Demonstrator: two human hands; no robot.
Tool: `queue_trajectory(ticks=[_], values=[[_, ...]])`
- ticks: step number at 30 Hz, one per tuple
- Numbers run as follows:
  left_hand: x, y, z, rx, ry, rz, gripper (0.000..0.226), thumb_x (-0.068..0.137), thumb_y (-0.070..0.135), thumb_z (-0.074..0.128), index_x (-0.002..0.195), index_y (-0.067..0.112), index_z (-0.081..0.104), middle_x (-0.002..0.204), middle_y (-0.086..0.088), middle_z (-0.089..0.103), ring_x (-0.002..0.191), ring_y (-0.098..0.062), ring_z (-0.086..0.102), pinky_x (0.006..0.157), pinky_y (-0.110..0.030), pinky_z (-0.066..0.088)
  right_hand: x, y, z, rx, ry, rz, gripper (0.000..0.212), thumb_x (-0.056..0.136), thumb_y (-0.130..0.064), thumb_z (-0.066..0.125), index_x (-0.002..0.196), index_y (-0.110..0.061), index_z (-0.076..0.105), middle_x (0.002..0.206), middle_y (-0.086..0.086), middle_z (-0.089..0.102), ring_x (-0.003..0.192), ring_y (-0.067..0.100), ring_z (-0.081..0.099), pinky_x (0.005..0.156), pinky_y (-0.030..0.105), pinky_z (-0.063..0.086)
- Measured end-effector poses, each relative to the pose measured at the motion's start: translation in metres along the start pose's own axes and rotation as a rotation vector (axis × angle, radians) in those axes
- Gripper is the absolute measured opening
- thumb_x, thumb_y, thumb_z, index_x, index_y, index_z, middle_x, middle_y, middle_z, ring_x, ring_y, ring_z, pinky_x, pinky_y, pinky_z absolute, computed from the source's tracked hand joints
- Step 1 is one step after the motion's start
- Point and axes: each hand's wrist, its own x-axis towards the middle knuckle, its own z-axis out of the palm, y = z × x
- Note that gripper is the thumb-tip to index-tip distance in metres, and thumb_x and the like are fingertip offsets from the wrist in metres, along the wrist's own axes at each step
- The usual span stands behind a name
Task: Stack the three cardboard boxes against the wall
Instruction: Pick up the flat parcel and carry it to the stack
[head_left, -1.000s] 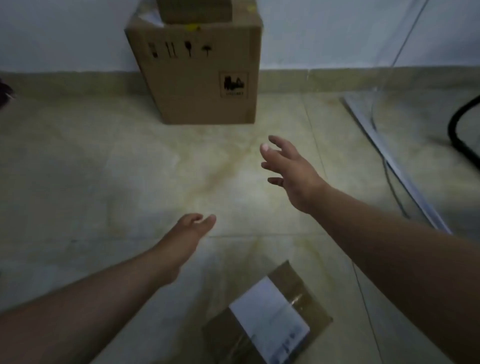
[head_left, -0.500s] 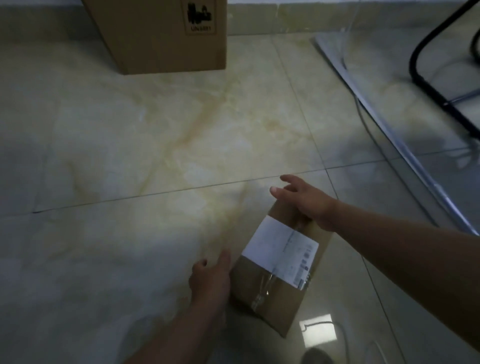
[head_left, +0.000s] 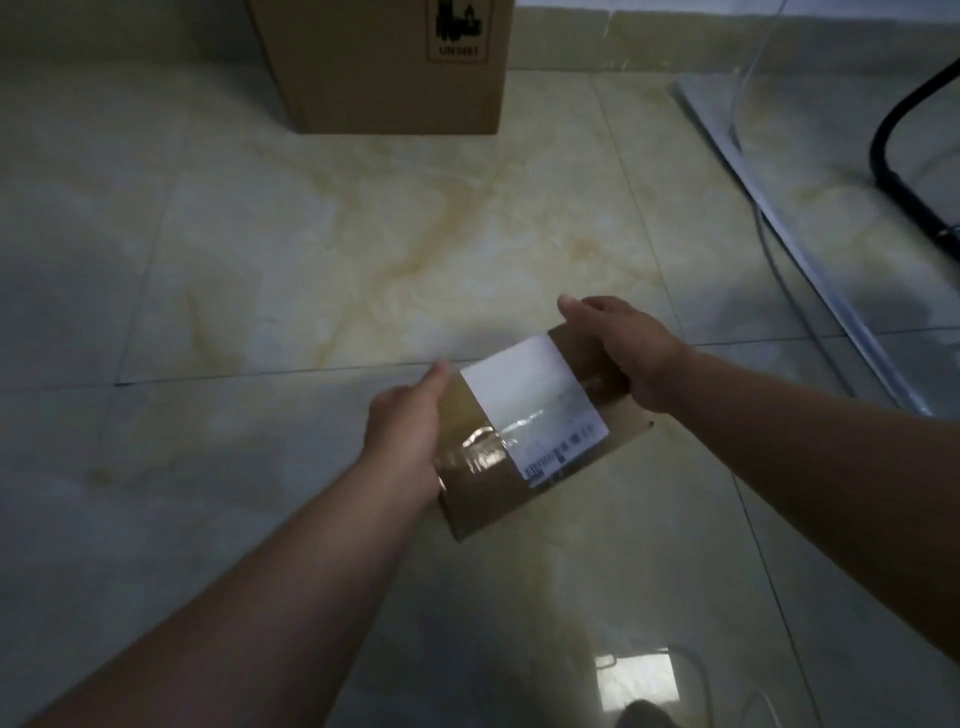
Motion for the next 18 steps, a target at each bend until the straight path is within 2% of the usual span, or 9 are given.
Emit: queue_trajectory(ticks=[1,3,5,6,8,10,13,16,18], values=[[-0.002,0.016,0.001,0.024,0.005,0.044,0.074,0.063,0.049,0.083,0.121,0.005,0.073,0.118,-0.021,0.078,0.102,-0.041,0.078,0.084,-0.067,0.06,0.004,-0.01,0.002,0.068,0.016,0.0,0.078,0.075,-0.064,0.07,0.133,-0.014,0.057,0.12,0.012,0.069,0.105,0.033,0.068,0.087,0.046,0.056],[-0.001,0.044,-0.002,0.076,0.073,0.156,0.071,0.063,0.045,0.087,0.124,0.012,0.069,0.114,-0.014,0.078,0.096,-0.034,0.076,0.088,-0.057,0.062,0.011,-0.033,0.009,0.175,0.008,-0.023,0.066,0.072,-0.061,0.074,0.116,-0.012,0.067,0.105,0.012,0.075,0.093,0.033,0.073,0.076,0.042,0.056],[-0.004,0.075,-0.003,0.119,0.139,0.245,0.055,0.075,0.035,0.086,0.122,0.018,0.066,0.109,-0.004,0.075,0.092,-0.024,0.071,0.088,-0.046,0.06,0.012,-0.057,0.017,0.262,-0.008,-0.048,0.042,0.079,-0.051,0.074,0.093,-0.011,0.072,0.089,0.011,0.076,0.082,0.032,0.073,0.079,0.045,0.058],[-0.005,0.092,-0.003,0.145,0.152,0.275,0.05,0.078,0.033,0.085,0.123,0.018,0.066,0.112,-0.004,0.074,0.096,-0.025,0.07,0.091,-0.046,0.059,0.012,-0.07,0.019,0.282,-0.006,-0.054,0.04,0.08,-0.049,0.074,0.089,-0.011,0.072,0.088,0.011,0.077,0.082,0.033,0.074,0.084,0.05,0.059],[-0.009,0.134,0.0,0.19,0.159,0.338,0.05,0.081,0.032,0.083,0.126,0.017,0.066,0.118,-0.004,0.072,0.101,-0.026,0.068,0.09,-0.043,0.057,0.015,-0.104,0.017,0.278,0.003,-0.08,0.04,0.08,-0.048,0.074,0.091,-0.01,0.074,0.092,0.012,0.08,0.089,0.036,0.076,0.087,0.054,0.059],[-0.015,0.178,0.005,0.214,0.172,0.417,0.056,0.078,0.037,0.084,0.128,0.017,0.066,0.119,-0.002,0.072,0.098,-0.024,0.069,0.083,-0.038,0.055,0.014,-0.143,0.01,0.255,-0.008,-0.143,0.033,0.085,-0.045,0.071,0.088,-0.011,0.073,0.087,0.007,0.079,0.084,0.029,0.075,0.08,0.042,0.059],[-0.04,0.235,0.012,0.216,0.188,0.483,0.063,0.07,0.045,0.084,0.125,0.02,0.068,0.117,-0.005,0.076,0.102,-0.031,0.073,0.092,-0.048,0.059,0.009,-0.197,-0.005,0.246,-0.006,-0.222,0.032,0.086,-0.044,0.071,0.089,-0.012,0.072,0.088,0.003,0.076,0.082,0.02,0.07,0.074,0.035,0.05],[-0.067,0.279,0.027,0.203,0.196,0.553,0.061,0.075,0.045,0.085,0.127,0.019,0.063,0.117,-0.004,0.073,0.104,-0.031,0.071,0.096,-0.053,0.058,0.009,-0.239,-0.022,0.253,-0.018,-0.313,0.053,0.075,-0.051,0.076,0.11,-0.01,0.071,0.103,0.006,0.078,0.099,0.027,0.072,0.077,0.037,0.051],[-0.087,0.313,0.042,0.16,0.208,0.611,0.056,0.076,0.042,0.086,0.12,0.019,0.061,0.118,-0.006,0.073,0.105,-0.032,0.071,0.098,-0.053,0.058,0.007,-0.272,-0.038,0.306,-0.031,-0.36,0.047,0.077,-0.043,0.077,0.112,-0.012,0.071,0.104,0.007,0.078,0.101,0.029,0.073,0.079,0.04,0.054]])
